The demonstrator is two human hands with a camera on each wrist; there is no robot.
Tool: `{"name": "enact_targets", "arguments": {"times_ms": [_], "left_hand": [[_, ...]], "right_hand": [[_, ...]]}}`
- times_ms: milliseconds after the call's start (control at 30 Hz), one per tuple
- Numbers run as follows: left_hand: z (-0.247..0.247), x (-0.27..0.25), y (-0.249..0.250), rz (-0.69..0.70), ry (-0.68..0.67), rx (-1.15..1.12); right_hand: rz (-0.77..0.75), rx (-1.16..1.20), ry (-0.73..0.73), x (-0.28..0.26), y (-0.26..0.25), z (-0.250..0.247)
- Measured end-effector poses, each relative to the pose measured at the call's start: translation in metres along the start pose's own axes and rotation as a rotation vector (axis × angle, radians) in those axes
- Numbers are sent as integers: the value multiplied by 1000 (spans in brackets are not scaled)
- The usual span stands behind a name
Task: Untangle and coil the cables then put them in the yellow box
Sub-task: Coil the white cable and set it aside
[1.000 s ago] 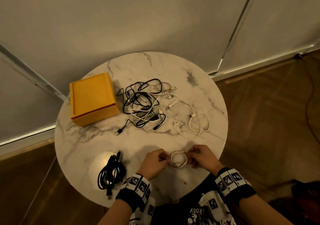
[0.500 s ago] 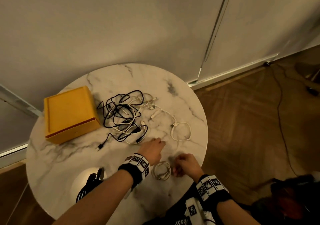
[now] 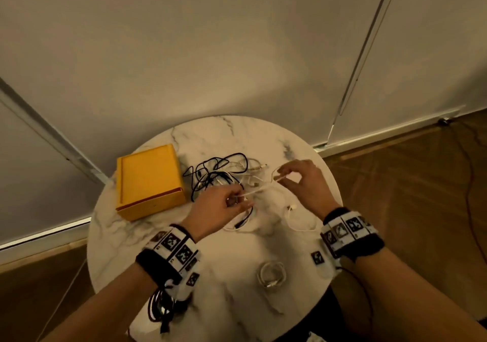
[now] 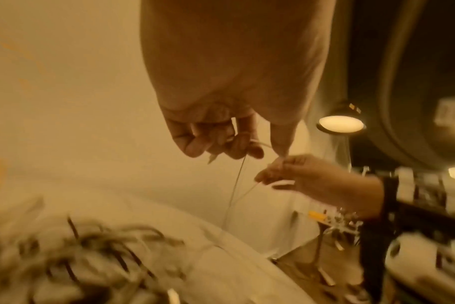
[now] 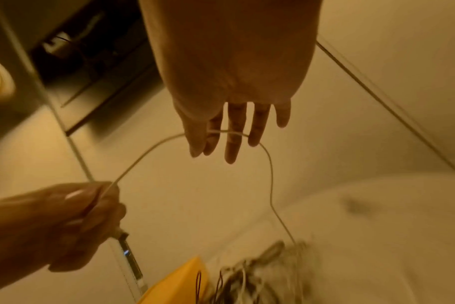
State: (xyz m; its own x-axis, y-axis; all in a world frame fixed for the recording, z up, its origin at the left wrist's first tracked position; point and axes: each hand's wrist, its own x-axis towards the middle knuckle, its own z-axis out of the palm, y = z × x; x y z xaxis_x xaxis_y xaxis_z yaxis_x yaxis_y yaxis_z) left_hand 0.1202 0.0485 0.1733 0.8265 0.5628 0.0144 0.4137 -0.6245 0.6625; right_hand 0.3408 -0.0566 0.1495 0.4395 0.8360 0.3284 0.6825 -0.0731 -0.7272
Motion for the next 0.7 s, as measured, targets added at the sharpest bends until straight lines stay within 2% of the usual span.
{"name": "enact_targets", "arguments": {"times_ms": [67, 167, 300, 400, 500, 567, 633, 700], "left_hand": [[-29, -2, 2, 6, 111, 90], [-71, -6, 6, -4, 324, 40], [-112, -17, 5, 1, 488, -117], [-117, -30, -8, -21, 535, -209], [-104, -45, -19, -51, 529, -32], [-94, -52, -23, -60, 469, 131], [-82, -54, -26, -59, 389, 216], [-72, -55, -23, 18, 343, 185]], "right_hand": [[-89, -177, -44, 33, -18, -12], [-131, -484, -154, 79, -41, -23], [-5, -440, -303, 113, -41, -32], [115, -259, -458, 116, -49, -23], [95, -72, -351, 124, -75, -24], [73, 70, -267, 132, -98, -32], [58, 192, -266, 136, -118, -38], [22, 209, -308, 137, -133, -39]]}}
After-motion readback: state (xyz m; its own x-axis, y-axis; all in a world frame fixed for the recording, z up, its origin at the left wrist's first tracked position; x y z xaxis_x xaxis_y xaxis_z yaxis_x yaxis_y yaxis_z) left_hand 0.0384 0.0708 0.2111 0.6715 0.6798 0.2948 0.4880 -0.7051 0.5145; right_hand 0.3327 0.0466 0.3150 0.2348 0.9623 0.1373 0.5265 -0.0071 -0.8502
